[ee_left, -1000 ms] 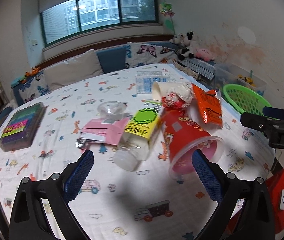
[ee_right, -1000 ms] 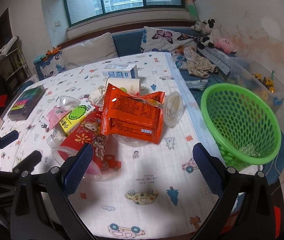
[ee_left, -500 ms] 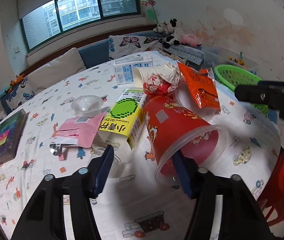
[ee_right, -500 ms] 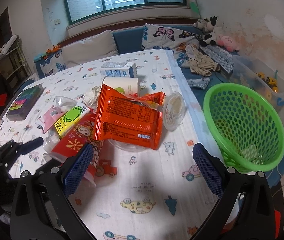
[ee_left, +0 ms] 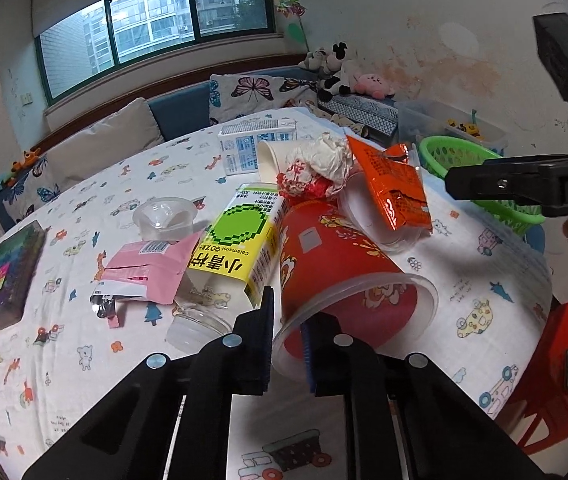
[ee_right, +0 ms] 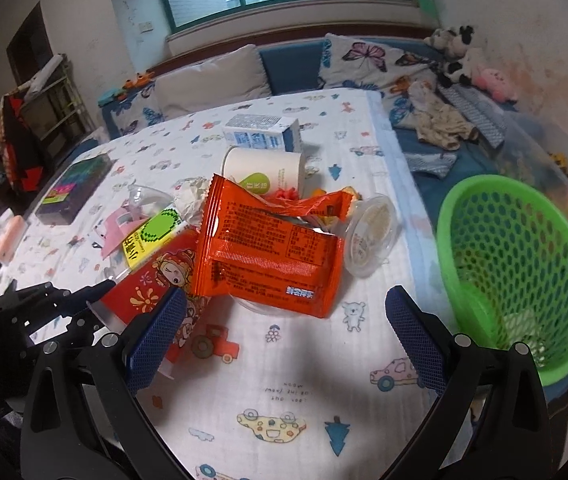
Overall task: Collect trash
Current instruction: 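Reach the left gripper to the red paper cup and close on its rim, then lift the red cup with the left gripper while the right gripper grasps the orange snack bag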
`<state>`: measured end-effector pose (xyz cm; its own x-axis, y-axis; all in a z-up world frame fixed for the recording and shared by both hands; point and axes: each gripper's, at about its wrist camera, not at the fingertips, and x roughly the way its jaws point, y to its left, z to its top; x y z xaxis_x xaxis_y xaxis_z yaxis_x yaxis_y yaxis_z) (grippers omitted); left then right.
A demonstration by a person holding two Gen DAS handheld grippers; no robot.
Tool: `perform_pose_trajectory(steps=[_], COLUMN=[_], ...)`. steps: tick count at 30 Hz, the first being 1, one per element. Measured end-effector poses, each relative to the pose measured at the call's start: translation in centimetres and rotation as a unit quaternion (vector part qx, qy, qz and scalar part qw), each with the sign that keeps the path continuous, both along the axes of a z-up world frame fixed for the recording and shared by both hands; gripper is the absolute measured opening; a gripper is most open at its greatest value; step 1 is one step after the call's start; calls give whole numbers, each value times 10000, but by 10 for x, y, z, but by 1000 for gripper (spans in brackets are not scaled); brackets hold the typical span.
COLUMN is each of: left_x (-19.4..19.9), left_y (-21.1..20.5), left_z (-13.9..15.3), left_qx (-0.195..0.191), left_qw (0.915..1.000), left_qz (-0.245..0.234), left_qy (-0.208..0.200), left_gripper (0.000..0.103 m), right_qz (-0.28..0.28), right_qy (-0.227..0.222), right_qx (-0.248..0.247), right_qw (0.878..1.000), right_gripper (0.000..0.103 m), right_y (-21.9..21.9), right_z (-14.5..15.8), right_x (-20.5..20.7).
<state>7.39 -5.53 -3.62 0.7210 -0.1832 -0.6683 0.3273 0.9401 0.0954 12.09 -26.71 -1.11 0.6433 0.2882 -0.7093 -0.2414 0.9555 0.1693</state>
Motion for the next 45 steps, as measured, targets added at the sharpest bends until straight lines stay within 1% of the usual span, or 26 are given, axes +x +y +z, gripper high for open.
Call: perform_pose_trajectory(steps=[4, 8, 17, 20, 23, 31, 33, 36, 41, 43, 45], left_x=[-4, -5, -14, -16, -16, -20, -21, -21, -20, -20, -20], left_y=[2, 7, 15, 17, 20, 21, 20, 20, 20, 20, 19], left_z=[5, 14, 26, 29, 33, 38, 39, 39, 41, 41, 41], left_qx=[-4, -26, -63, -97, -213, -329, -348, -348, -424, -420, -402], left_qw=[10000, 9999, 9998, 9998, 9996, 9992, 9992, 9992, 9989, 9990, 9990], left_qz=[-33, -21, 30, 44, 50, 0, -27, -34, -2, 3, 14], left_qy=[-31, -106, -183, -194, -201, -213, -212, -208, -175, -175, -169], left_gripper=[11, 10, 8, 8, 7, 7, 7, 7, 6, 6, 6], right_qz=[188, 403, 678, 666, 576, 306, 384, 587, 903, 890, 846], right_qy=[-24, -65, -170, -107, -45, 353, 385, 357, 449, 503, 606], right_qx=[-54, -265, -229, -202, -177, 264, 221, -30, -175, -149, 16], right_qw=[9998, 9988, 9973, 9975, 9982, 9986, 9983, 9976, 9947, 9946, 9946], right_gripper=[99, 99, 97, 94, 94, 94, 94, 94, 97, 97, 97], right_y=[4, 10, 25, 28, 26, 0, -2, -1, 0, -3, -7], right_z=[0, 3, 10, 7, -1, -25, -27, -28, -35, -40, -44], right_x=[3, 6, 17, 21, 24, 28, 26, 23, 27, 31, 38])
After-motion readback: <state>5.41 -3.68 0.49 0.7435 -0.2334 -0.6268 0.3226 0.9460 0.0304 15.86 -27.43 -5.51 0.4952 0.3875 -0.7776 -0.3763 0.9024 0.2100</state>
